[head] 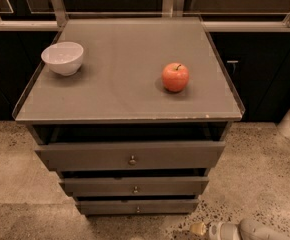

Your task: Close bottom drawer

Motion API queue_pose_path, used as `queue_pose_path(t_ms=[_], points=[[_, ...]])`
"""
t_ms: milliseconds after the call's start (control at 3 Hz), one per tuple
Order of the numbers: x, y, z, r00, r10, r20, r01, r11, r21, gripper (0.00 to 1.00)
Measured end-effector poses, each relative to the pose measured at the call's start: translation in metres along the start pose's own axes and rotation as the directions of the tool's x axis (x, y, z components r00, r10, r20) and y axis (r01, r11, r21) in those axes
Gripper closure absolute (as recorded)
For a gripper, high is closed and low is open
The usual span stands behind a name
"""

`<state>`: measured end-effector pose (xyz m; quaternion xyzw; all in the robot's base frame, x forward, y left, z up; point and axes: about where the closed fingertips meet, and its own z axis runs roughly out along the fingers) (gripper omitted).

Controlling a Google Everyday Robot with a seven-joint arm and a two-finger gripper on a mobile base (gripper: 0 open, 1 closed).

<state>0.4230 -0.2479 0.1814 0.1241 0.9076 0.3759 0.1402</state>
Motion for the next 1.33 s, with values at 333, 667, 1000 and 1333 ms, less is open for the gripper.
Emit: queue_pose_path(t_ms=[333,667,1000,1333], points=[[0.0000,0.0000,0.0000,1.000,0.000,0.000,0.000,1.0000,0.000,0.34],[0.0000,0.0000,0.0001,1.000,0.000,0.000,0.000,1.0000,0.000,0.10],[0.0001,0.0000,0.0001,1.000,0.000,0.000,0.000,1.0000,0.000,0.00],[0.0001,0.0000,0.0001,1.000,0.000,0.000,0.000,1.0000,0.000,0.00]])
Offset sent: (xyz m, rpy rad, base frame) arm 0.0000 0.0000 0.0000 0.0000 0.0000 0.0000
